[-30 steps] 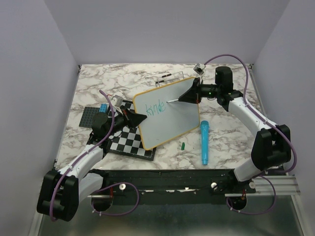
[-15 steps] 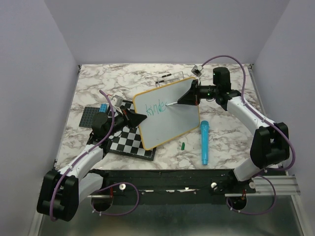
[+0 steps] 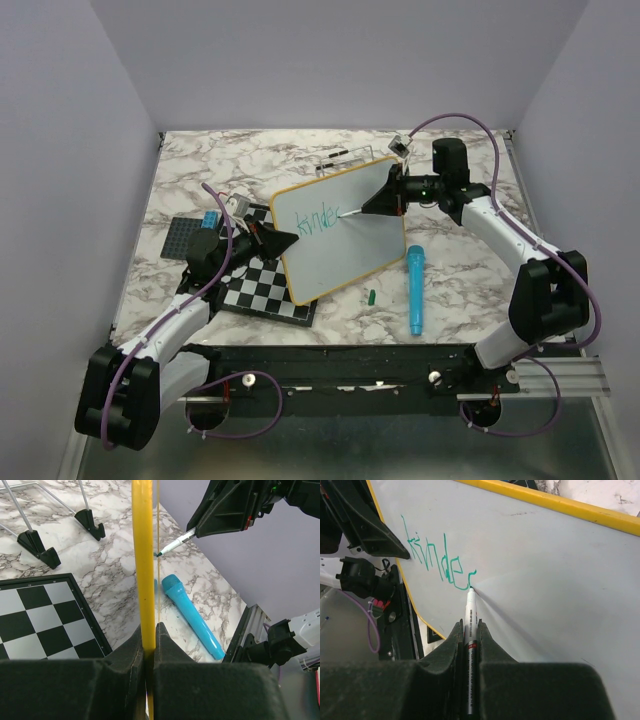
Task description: Write a sentence on the whiteboard
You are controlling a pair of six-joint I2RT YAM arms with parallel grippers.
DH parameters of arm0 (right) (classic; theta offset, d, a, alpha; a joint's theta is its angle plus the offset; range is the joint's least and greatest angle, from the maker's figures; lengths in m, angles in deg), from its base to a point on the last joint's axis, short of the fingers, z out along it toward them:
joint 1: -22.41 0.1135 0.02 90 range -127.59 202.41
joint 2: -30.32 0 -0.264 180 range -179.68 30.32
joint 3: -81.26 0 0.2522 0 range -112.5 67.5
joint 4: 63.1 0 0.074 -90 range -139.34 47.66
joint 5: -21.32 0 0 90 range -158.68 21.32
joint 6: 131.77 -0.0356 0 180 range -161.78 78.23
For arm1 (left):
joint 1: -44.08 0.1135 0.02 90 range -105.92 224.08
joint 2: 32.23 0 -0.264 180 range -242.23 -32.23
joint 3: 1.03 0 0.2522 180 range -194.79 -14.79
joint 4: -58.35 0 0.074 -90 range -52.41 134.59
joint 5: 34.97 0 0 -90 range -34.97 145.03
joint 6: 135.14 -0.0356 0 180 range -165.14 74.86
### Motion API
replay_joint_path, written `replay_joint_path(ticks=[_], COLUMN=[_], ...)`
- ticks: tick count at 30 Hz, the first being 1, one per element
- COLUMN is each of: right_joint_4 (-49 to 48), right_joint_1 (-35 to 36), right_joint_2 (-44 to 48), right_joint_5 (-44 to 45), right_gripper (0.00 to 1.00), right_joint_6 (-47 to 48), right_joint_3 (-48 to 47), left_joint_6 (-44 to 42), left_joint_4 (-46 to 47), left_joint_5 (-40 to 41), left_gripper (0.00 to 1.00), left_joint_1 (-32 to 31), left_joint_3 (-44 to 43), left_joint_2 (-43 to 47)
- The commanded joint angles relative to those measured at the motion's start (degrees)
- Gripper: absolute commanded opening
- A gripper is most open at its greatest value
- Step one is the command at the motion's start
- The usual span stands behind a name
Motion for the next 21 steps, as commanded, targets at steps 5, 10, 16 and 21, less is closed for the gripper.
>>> replay_joint_path(ticks=[5,10,16,21], right_joint_4=[1.05,1.84,1.84,1.84], right_joint_1=[-0.63,-0.63,-0.98,-1.69], right_joint_2=[0.85,1.03,1.55,1.82], right_joint_5=[4.01,3.57,4.53,4.54], right_gripper=[0.01,0.01,0.01,0.01], right_joint_6=[1.67,1.67,1.67,1.67], right_joint_3=[0.31,0.57,0.66,0.83], left_joint_6=[-1.96,-1.96,-2.05,-2.05], left_joint_4=[3.31,3.31,3.40,3.22], left_joint_5=[-1.99,-1.99,-1.99,-1.99], left_gripper=[0.00,0.00,0.00,0.00], left_joint_1=[-0.51,-0.51,-0.51,-0.51], left_joint_3=[-1.05,-1.05,-1.05,-1.14], left_joint_2=[1.42,1.42,1.42,1.42])
